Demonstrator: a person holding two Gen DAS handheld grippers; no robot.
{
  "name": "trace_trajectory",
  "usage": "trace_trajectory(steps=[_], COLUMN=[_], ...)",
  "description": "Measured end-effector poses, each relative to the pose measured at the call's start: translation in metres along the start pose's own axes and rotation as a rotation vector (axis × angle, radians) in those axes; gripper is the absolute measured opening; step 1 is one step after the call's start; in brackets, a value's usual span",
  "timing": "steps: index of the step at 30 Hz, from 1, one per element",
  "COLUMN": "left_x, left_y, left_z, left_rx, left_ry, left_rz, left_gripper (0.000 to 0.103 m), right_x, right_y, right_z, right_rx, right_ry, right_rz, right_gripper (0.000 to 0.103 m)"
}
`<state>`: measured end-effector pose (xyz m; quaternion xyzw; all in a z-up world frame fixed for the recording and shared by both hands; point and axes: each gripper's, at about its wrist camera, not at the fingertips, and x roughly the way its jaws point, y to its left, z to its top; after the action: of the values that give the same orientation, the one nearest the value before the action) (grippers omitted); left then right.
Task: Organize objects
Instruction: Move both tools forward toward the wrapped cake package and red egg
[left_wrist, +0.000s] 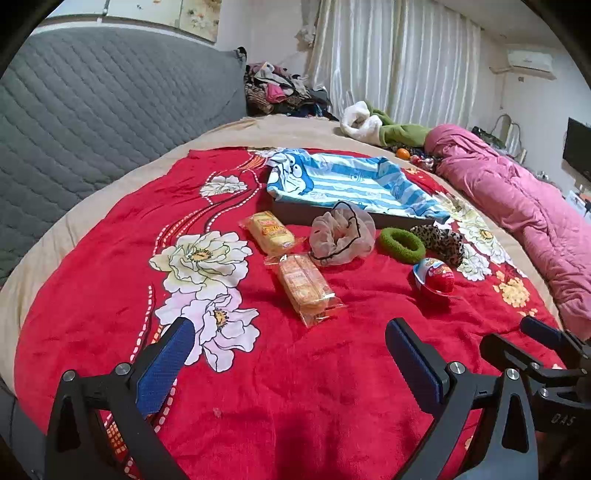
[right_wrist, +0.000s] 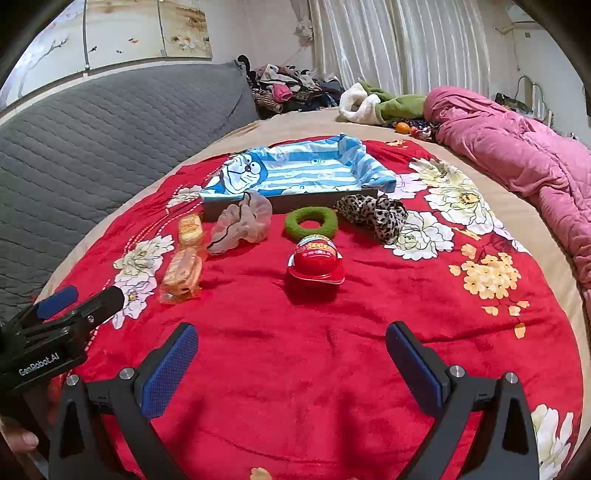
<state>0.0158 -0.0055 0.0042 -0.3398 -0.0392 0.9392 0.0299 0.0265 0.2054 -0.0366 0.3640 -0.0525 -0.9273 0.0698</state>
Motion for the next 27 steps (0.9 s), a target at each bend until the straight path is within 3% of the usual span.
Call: trace_trajectory(steps=[16,27], left_x=[-0.026,-0.066], left_y=[0.001,0.008], left_z=[0.001,0.007], left_rx=[0.013,0.000], left_ry=[-0.024,-0.087], left_rz=[-0.009,-0.006], left_gripper=[0.103,0.103], right_x=[-0.027,-0.066], right_y=[0.014,0.025], right_z=[0.005,0.008], right_rx=[-0.025,-0.038], right_ry=[-0.053,-0.114], right_rz=[-0.002,0.011], right_gripper=[0.103,0.103])
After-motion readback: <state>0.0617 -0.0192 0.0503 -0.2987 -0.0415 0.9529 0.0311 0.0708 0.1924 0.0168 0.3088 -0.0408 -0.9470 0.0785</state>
